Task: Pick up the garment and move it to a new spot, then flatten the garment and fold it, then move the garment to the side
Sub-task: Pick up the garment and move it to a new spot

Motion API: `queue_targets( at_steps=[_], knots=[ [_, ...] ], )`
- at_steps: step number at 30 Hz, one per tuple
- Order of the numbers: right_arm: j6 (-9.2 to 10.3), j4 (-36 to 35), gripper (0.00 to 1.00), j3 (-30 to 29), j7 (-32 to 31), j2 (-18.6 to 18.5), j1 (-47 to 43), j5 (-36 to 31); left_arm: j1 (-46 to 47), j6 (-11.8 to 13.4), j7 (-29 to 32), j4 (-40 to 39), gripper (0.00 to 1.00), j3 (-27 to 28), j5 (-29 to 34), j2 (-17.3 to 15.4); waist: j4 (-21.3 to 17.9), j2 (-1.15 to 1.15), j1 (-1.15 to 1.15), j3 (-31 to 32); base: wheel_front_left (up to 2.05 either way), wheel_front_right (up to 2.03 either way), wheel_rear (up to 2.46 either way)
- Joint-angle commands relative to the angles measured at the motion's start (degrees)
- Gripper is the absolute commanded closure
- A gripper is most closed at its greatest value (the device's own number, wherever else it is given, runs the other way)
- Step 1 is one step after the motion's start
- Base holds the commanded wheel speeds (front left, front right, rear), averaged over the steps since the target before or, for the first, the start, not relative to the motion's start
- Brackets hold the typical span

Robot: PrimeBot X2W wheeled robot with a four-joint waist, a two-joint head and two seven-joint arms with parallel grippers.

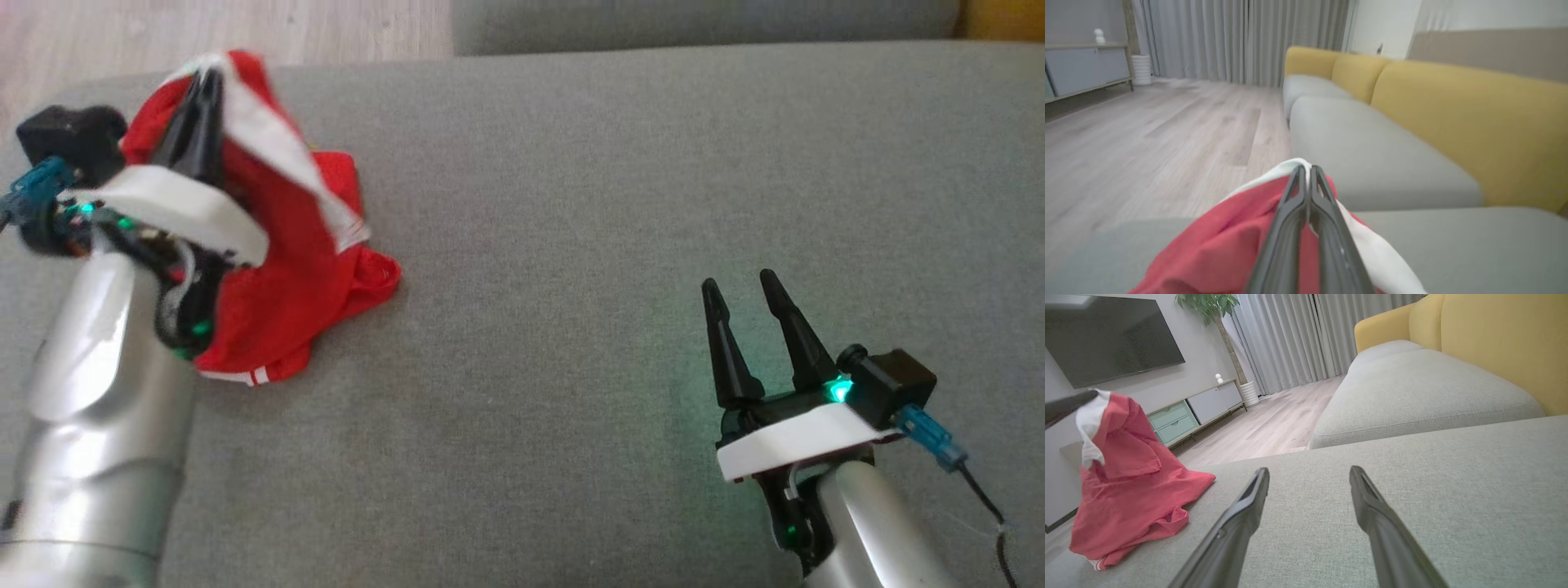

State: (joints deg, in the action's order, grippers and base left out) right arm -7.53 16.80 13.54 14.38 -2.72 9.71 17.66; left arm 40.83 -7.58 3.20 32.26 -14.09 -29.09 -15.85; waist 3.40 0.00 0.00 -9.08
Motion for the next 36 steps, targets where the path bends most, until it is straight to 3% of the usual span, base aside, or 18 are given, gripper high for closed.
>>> queue_targets(
  at_steps=[1,7,12,25,26,27,28,36],
  knots=[
    [0.04,-1.49,0.0,1.45,0.62,-0.16,0.06,0.24,2.07,0.35,-1.33,-4.81,1.0,2.33,-0.94,-0.57,0.07,0.0,0.0,1.63,0.0,0.0,0.0],
    [0.04,-1.71,0.0,1.52,0.62,-0.16,-0.22,0.48,-2.23,2.62,-2.19,-15.84,1.0,0.43,-2.05,4.88,-1.65,0.0,0.0,3.44,0.0,0.0,0.0],
    [0.04,-2.31,0.0,1.0,0.62,-0.16,0.42,1.12,-4.33,4.43,-1.34,-21.6,1.0,-2.84,-1.3,8.38,-5.41,0.0,0.0,3.31,0.0,0.0,0.0],
    [0.04,-5.71,0.0,0.4,0.62,-0.16,3.24,4.22,-0.46,7.54,-5.0,-20.06,1.0,-9.23,-0.87,12.52,-17.19,0.0,0.0,0.1,0.0,0.0,0.0],
    [0.04,-5.88,0.0,0.21,0.62,-0.16,3.32,4.38,0.02,7.59,-5.5,-19.45,0.85,-9.93,-1.25,12.65,-17.58,0.0,0.0,-0.1,0.0,0.0,0.0],
    [0.04,-6.0,0.0,0.07,0.62,-0.16,3.38,4.49,0.46,7.71,-6.0,-18.8,0.1,-10.59,-1.69,12.75,-17.86,0.0,0.0,-0.26,0.0,0.0,0.0],
    [0.04,-6.09,0.0,-0.06,0.62,-0.16,3.41,4.55,0.87,7.74,-6.51,-18.19,0.0,-11.28,-2.17,12.82,-18.01,0.0,0.0,-0.38,0.0,0.0,0.0],
    [0.04,-6.31,0.0,-2.28,0.62,-0.16,2.91,4.04,1.57,6.79,-10.01,-14.22,0.0,-14.29,-2.84,12.12,-15.34,0.0,0.0,-0.25,0.0,0.0,0.0]
  ],
)
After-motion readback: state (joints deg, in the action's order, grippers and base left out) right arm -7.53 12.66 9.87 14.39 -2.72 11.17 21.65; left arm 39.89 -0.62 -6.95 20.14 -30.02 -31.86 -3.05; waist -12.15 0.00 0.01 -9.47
